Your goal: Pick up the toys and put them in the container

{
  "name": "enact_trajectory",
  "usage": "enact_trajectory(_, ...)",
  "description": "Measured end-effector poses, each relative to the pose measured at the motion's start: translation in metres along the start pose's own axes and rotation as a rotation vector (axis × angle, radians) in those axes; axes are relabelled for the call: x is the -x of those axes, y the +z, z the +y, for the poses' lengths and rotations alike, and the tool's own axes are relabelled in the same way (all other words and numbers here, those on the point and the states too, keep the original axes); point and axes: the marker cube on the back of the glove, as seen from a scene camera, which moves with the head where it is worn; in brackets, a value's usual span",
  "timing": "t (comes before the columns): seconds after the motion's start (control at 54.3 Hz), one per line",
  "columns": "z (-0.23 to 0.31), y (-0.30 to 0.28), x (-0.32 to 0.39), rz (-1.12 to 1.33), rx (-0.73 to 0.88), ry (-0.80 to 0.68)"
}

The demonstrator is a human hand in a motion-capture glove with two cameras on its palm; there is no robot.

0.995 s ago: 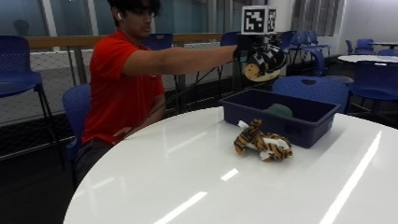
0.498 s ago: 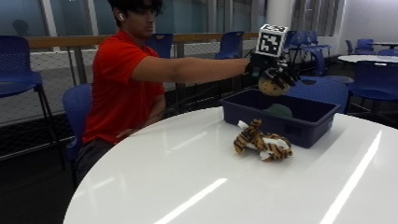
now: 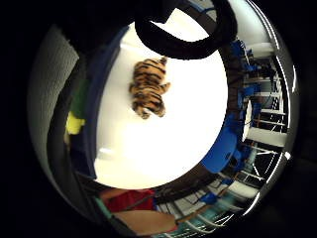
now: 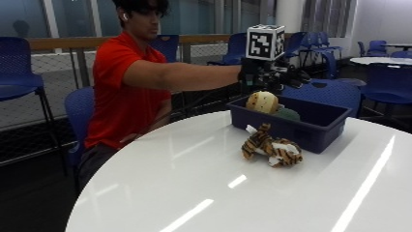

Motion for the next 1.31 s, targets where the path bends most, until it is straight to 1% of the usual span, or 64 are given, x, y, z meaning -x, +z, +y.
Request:
enact_trajectory(0.276,-0.012,0.009,-0.077,-0.025,-0.021,0.106)
enact_trajectory(0.405,-0.018,0.025,-0.097,-0.031,-0.073,0.119)
enact_trajectory(0.479,-0.023,0.038,-0.104,-0.038,-0.062,0.135)
enact_trajectory(0.682,-0.033,0.076,-0.115,-0.007,0.009,0.162)
enact_trajectory(0.848,-0.041,0.101,-0.114,-0.025,0.021,0.162)
enact_trajectory(0.922,-0.043,0.110,-0.112,-0.033,0.018,0.158)
enact_trajectory(1.309,-0.049,0.152,-0.105,-0.006,0.118,0.211)
